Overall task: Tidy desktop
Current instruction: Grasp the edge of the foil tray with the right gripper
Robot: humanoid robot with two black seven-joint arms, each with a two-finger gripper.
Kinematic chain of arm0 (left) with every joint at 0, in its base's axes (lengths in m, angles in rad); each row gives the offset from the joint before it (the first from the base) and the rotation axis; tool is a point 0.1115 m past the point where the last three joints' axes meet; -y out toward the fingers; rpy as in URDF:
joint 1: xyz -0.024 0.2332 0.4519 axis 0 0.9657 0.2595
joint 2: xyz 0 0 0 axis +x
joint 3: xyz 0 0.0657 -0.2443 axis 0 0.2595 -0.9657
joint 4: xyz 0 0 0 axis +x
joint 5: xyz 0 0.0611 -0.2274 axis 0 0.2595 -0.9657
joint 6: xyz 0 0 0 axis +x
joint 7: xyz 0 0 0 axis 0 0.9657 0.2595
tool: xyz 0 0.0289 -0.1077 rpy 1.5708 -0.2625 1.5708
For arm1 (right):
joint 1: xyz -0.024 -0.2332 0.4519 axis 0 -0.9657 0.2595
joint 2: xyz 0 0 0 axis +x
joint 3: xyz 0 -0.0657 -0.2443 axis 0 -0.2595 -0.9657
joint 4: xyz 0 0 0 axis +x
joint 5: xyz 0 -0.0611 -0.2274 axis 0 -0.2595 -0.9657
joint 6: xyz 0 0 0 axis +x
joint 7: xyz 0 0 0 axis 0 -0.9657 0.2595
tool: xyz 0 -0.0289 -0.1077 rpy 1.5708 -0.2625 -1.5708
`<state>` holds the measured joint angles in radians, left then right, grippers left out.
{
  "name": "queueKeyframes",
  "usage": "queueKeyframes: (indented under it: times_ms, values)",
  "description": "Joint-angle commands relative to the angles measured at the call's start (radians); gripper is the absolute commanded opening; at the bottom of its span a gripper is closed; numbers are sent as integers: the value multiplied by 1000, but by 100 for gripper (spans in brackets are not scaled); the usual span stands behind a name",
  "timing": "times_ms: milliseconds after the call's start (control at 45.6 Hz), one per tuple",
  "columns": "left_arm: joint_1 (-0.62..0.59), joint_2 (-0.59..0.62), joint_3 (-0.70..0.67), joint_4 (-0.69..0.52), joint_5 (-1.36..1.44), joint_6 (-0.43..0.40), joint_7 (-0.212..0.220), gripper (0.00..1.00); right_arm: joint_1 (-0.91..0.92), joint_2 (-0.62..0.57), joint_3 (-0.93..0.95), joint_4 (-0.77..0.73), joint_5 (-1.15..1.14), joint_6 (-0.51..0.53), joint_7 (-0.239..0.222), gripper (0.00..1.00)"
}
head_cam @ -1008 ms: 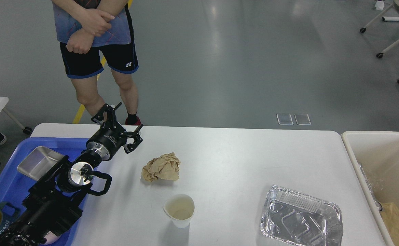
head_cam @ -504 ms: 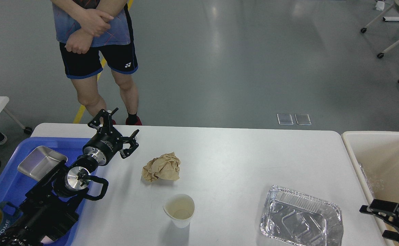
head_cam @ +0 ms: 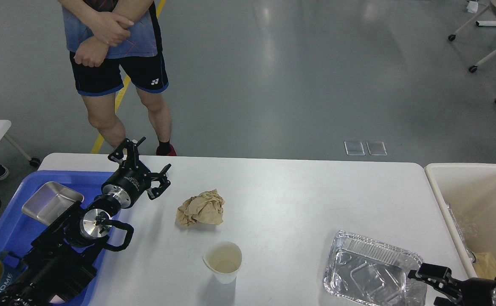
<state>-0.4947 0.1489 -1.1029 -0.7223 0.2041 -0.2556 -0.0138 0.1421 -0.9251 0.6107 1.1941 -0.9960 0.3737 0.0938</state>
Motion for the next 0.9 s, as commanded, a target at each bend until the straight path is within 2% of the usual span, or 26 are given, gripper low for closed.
queueKeyframes:
  times_ms: [0,285,351,417,504,526,877]
  values:
    - [2,3,0,0,0,1,0,98,1,22,0,-13,-4,1,0,92]
    - [5,3,0,3,2,3,0,98,10,55,1,-16,-58,-7,1,58]
    - [5,5,0,3,2,3,0,98,10,63,0,-27,-61,-7,1,38]
    - [5,5,0,3,2,3,0,98,10,71,0,-44,-64,-6,3,26]
    - [13,5,-2,4,2,3,-2,98,10,80,0,-45,-79,-4,9,3]
    - [15,5,-2,4,2,3,-2,98,8,80,0,-45,-84,-4,9,0]
    - [18,0,-2,4,2,3,-2,98,36,80,3,-36,-85,4,9,0]
